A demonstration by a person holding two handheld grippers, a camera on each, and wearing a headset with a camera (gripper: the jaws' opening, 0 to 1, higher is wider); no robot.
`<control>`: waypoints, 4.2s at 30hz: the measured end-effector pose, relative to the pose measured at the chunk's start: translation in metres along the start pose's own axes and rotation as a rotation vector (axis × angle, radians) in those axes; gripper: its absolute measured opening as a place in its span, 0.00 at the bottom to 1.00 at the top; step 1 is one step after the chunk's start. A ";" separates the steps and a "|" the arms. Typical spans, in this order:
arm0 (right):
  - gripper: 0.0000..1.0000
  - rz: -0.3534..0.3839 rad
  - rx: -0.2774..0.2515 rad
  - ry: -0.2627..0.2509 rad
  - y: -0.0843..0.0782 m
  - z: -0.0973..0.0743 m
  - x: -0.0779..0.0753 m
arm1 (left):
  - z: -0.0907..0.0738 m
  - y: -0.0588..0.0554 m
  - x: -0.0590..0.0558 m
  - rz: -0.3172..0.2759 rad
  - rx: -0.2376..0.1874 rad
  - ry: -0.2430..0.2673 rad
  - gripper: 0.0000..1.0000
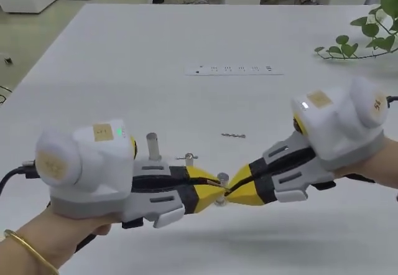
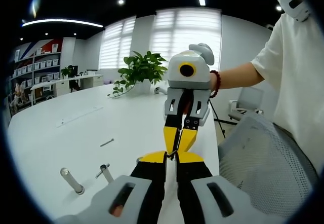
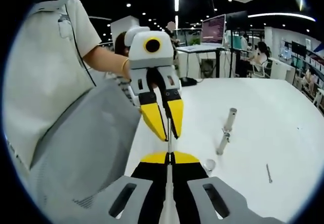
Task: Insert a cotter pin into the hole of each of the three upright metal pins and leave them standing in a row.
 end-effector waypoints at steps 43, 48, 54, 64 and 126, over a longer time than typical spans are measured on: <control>0.03 -0.126 0.421 0.018 -0.048 -0.010 -0.044 | 0.040 -0.032 0.045 -0.067 0.075 0.272 0.23; 0.03 -0.141 0.447 0.030 -0.052 -0.009 -0.046 | 0.044 -0.035 0.045 -0.071 0.085 0.267 0.21; 0.03 -0.142 0.444 0.039 -0.051 -0.007 -0.049 | 0.046 -0.035 0.045 -0.066 0.092 0.260 0.19; 0.03 -0.151 0.453 0.045 -0.051 -0.007 -0.051 | 0.047 -0.034 0.046 -0.058 0.094 0.255 0.16; 0.03 -0.212 0.501 0.052 -0.052 -0.002 -0.055 | 0.048 -0.037 0.048 -0.058 0.113 0.213 0.12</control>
Point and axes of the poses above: the centre of the closed fingertips' face, and the gripper's own axes: z roughly forward along the fingers, x roughly to its left, y roughly out of its top, the point moved 7 cm from there along -z, roughly backward along the fingers, and after that the axes turned 10 degrees about -z, right-handed, at the moved point
